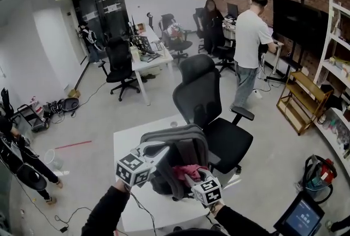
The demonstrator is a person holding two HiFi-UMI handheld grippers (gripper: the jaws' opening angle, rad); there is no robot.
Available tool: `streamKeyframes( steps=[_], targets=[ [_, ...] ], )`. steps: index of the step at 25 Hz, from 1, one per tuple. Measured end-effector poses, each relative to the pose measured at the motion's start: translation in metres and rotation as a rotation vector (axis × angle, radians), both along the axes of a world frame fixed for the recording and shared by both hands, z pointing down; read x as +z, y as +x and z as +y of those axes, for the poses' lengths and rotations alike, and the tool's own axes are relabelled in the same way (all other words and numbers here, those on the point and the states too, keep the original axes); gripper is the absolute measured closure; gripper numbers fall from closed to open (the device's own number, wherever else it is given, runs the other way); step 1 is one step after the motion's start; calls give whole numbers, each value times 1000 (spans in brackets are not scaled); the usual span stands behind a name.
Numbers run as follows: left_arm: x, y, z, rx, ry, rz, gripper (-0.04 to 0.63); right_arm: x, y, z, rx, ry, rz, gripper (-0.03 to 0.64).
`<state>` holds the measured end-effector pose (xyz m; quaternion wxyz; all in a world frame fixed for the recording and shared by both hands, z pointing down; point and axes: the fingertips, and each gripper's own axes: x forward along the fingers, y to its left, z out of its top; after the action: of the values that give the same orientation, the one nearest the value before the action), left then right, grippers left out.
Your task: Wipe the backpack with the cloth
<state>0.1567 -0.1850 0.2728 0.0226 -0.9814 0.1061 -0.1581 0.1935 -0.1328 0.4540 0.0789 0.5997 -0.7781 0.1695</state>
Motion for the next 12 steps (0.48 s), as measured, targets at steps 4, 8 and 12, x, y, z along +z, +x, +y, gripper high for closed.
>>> streamKeyframes(
  steps=[4,8,12],
  targets=[
    [0,1,2,-42,-5,15,552,69,9,16,-16,-141,-22,476],
    [-3,5,4,-75,-7,31,552,118,20,32,-48,-244,4,476],
    [1,5,10,-98,-4,33,552,163,30,51,-92,-348,36,476]
  ],
)
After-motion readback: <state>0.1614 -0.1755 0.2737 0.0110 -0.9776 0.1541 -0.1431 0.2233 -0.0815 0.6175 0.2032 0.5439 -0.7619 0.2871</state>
